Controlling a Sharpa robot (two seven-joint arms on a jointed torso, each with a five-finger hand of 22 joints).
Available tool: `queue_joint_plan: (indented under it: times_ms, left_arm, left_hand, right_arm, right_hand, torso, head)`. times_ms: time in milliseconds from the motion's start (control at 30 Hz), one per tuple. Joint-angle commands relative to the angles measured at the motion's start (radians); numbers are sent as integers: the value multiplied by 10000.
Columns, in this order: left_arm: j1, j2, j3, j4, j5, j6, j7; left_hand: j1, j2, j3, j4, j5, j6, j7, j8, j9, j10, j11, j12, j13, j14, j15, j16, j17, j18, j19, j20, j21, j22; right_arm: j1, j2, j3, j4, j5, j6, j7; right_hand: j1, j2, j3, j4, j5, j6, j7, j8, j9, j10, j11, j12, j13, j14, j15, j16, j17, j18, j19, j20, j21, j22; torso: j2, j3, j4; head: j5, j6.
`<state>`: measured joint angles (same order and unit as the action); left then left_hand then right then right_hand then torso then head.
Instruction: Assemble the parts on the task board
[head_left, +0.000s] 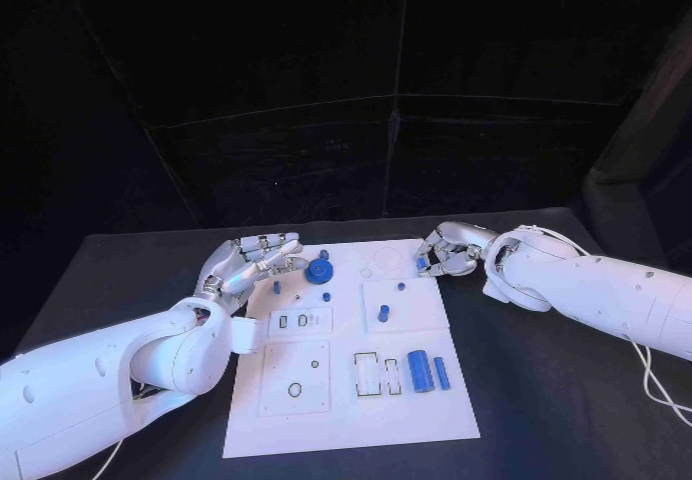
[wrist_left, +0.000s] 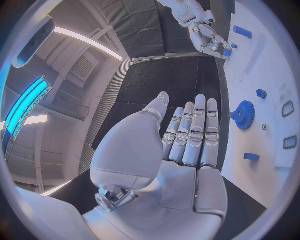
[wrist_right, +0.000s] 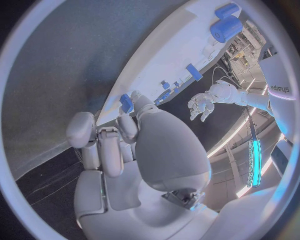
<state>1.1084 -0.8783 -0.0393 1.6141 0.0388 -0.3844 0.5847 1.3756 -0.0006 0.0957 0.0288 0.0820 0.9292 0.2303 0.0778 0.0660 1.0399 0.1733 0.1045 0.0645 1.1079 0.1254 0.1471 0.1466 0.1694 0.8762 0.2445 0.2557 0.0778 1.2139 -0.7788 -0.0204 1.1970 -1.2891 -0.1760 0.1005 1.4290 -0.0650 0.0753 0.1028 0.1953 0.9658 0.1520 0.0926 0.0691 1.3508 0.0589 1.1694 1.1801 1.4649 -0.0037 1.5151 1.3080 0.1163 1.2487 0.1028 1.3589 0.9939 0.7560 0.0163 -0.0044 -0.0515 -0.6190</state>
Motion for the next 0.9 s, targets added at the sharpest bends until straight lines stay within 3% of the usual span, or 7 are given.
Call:
queue_joint_plan:
  times_ms: [33, 300, 533, 733, 900]
  left_arm:
    - [9, 16, 6, 9, -65, 154, 4]
    - [9, 16, 6, 6, -65, 166, -8]
    - [9, 10, 6, 8, -65, 166, -11]
    - [9, 6, 6, 10, -65, 164, -11]
    - [9, -1, 6, 16, -65, 154, -9]
  left_hand:
    - [-16, 116, 20, -57, -44, 50, -10, -27, 0, 84, 0, -51, -2, 70, 28, -58, 11, 157, 36, 2, -54, -14]
    - [-20, 117, 21, -59, -46, 48, -9, -29, -1, 84, 1, -53, -2, 72, 28, -60, 12, 157, 38, 1, -55, -15]
    - [-20, 117, 21, -59, -46, 48, -9, -29, -1, 84, 1, -53, -2, 72, 28, -60, 12, 157, 38, 1, -55, -15]
    - [-20, 117, 21, -59, -46, 48, -9, -29, -1, 84, 1, -53, -2, 72, 28, -60, 12, 157, 38, 1, -55, -15]
    - [-20, 117, 21, -59, -46, 48, -9, -29, -1, 84, 1, -53, -2, 72, 28, -60, 12, 157, 38, 1, -55, -15]
  right_arm:
    - [12, 13, 0, 8, -52, -42, -44]
    - [12, 19, 0, 8, -54, -53, -46]
    - [12, -9, 1, 15, -54, -159, -44]
    - [12, -22, 1, 47, -54, -618, -47]
    - [12, -62, 4, 195, -32, -1102, -169]
  right_hand:
    - [-106, 14, -29, -35, -51, -47, -2, -32, -9, -56, 27, -33, -9, 762, -78, -10, 1215, -66, -18, -48, -41, -9]
    - [-25, 254, 127, -112, -104, 395, -86, 183, 64, 41, -44, 101, 127, 769, -122, -3, 1243, -70, 14, -69, -22, 38]
    - [197, 614, 527, -309, -609, 1099, -328, 509, 166, 148, -246, 209, 248, 782, -285, 14, 1301, -85, 77, -204, 19, 135]
    - [211, 803, 772, -399, -827, 1416, -467, 641, 223, 243, -360, 283, 332, 798, -384, 39, 1371, -108, 151, -298, 67, 255]
    - [154, 837, 849, -418, -928, 1431, -488, 630, 223, 257, -387, 248, 308, 811, -416, 61, 1429, -126, 206, -337, 103, 341]
  torso:
    - [-1, -6, 11]
    - [3, -4, 1]
    - [1, 0, -1]
    - [2, 0, 4]
    - [-13, 5, -4]
  head:
    - [-22, 5]
    - [-5, -18]
    - [-12, -38]
    - [-13, -57]
    - [2, -75]
